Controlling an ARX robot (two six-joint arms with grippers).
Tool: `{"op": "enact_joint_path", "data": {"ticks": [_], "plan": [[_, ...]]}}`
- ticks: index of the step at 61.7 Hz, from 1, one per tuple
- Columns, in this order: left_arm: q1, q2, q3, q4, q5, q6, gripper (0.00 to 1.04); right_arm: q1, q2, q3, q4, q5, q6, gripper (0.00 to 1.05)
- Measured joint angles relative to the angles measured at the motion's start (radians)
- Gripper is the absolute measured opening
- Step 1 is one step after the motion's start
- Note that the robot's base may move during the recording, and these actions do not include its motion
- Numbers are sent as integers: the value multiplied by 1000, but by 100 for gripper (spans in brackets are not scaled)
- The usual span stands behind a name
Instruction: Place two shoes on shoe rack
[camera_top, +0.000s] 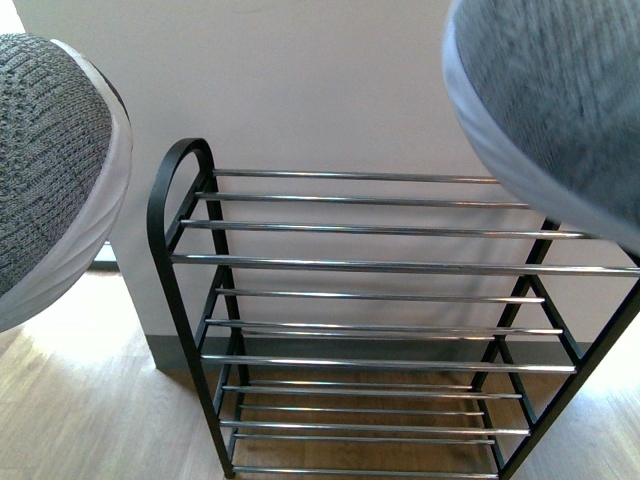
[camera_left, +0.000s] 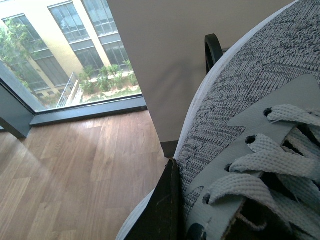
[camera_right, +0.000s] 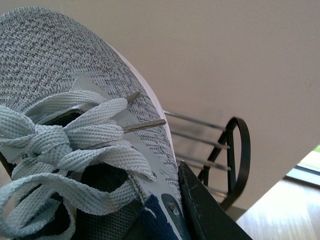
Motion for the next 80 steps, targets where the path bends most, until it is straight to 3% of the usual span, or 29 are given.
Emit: {"op": "enact_joint_path", "data": {"ticks": [19, 30, 40, 50, 65, 80], "plan": [[0, 0, 0, 0, 0, 0, 2, 60, 307, 253, -137, -17, 224, 1], [0, 0, 0, 0, 0, 0, 2, 28, 473, 338, -209, -29, 423, 1], [0, 0, 0, 0, 0, 0, 2, -25, 595, 413, -224, 46, 522, 1], [0, 0, 0, 0, 0, 0, 2, -77, 694, 497, -223, 103, 542, 1], [0, 0, 0, 0, 0, 0, 2, -108, 829, 598, -216, 92, 515, 1], [0, 0, 0, 0, 0, 0, 2, -153, 982, 666, -127, 77, 364, 1]]}}
